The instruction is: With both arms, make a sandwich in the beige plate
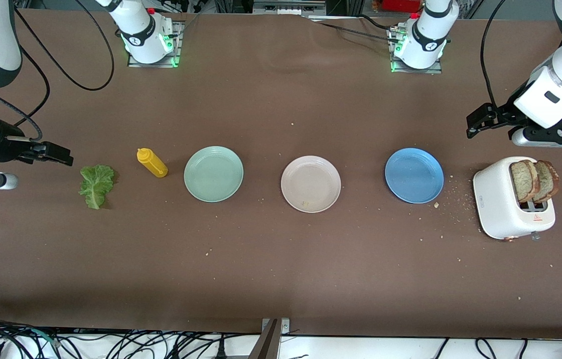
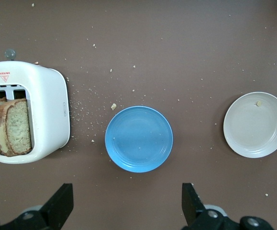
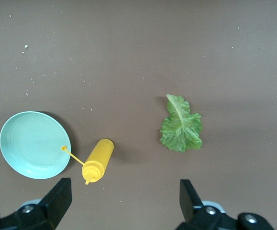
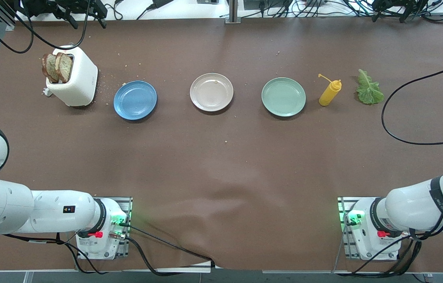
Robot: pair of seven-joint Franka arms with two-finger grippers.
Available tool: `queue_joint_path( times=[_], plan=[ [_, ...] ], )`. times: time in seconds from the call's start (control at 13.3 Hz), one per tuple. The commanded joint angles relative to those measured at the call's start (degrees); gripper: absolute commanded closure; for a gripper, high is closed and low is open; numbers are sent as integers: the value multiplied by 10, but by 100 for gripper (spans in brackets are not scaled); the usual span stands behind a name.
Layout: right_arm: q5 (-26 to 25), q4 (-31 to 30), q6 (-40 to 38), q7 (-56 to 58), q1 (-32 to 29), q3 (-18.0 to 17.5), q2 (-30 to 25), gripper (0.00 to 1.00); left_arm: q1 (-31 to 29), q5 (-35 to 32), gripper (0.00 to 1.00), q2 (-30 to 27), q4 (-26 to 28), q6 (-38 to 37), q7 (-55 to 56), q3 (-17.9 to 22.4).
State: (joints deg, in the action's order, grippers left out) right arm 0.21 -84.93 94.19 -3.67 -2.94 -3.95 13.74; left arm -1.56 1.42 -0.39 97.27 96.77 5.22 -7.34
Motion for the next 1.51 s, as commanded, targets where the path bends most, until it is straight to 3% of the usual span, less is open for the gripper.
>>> queue_joint_path(
  times=[0.0, 0.38, 0.83, 1.13, 1.43],
  plan=[
    [-7, -4, -4, 8, -2, -2, -6, 0, -4, 6, 0, -4, -5, -5, -12, -1],
    [-7, -4, -4, 7, -2, -2, -6, 0, -5, 3, 0, 11, -6, -1, -12, 0],
    [-7, -5, -9, 8, -2, -2, -6, 0, -81, -49, 0, 151, -102, -1, -21, 6],
    [-7, -5, -14, 9, -3, -1, -6, 0, -107, -89, 0, 178, -94, 48, -54, 8],
    [-7, -5, -14, 9, -3, -1, -6, 0, -113, -127, 0, 193, -75, 51, -56, 8]
  ],
)
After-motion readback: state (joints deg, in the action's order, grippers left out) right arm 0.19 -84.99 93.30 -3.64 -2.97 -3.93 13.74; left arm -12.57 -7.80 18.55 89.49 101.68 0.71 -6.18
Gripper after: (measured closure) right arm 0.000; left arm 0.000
